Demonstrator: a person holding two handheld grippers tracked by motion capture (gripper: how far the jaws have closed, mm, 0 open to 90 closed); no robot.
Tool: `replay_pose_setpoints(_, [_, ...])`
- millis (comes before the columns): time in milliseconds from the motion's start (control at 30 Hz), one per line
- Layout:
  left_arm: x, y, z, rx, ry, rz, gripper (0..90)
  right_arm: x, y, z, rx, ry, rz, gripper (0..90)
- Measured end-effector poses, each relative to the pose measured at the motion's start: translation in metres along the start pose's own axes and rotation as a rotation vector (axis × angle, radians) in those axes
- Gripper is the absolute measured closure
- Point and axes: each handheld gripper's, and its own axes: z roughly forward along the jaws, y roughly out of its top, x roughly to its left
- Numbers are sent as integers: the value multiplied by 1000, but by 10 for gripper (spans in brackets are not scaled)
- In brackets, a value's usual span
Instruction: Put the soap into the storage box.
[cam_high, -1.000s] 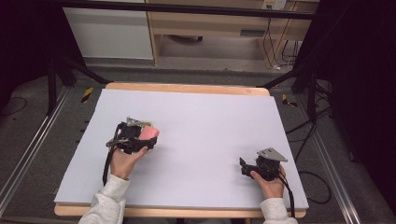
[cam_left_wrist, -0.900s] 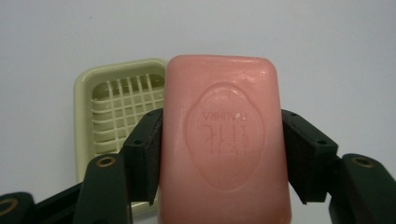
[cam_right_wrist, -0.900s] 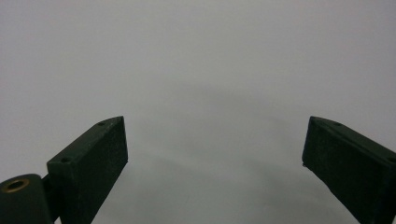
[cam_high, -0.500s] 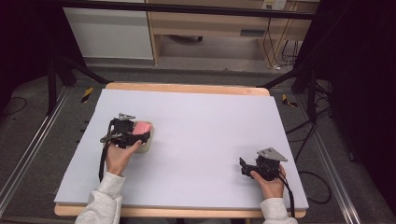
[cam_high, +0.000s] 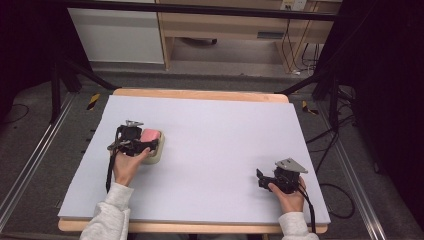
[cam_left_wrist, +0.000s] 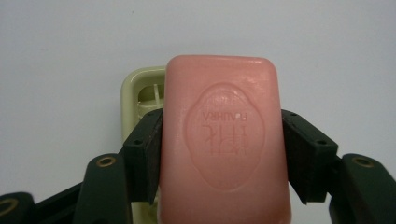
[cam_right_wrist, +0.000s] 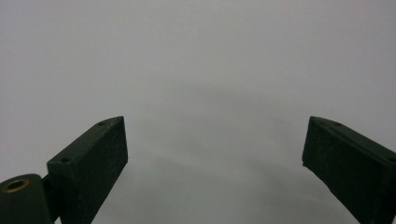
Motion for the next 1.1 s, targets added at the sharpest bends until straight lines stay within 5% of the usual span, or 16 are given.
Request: replay_pose_setpoints(1100, [7, -6, 24, 50, 29, -12, 373, 0, 0, 0, 1, 1, 3, 71])
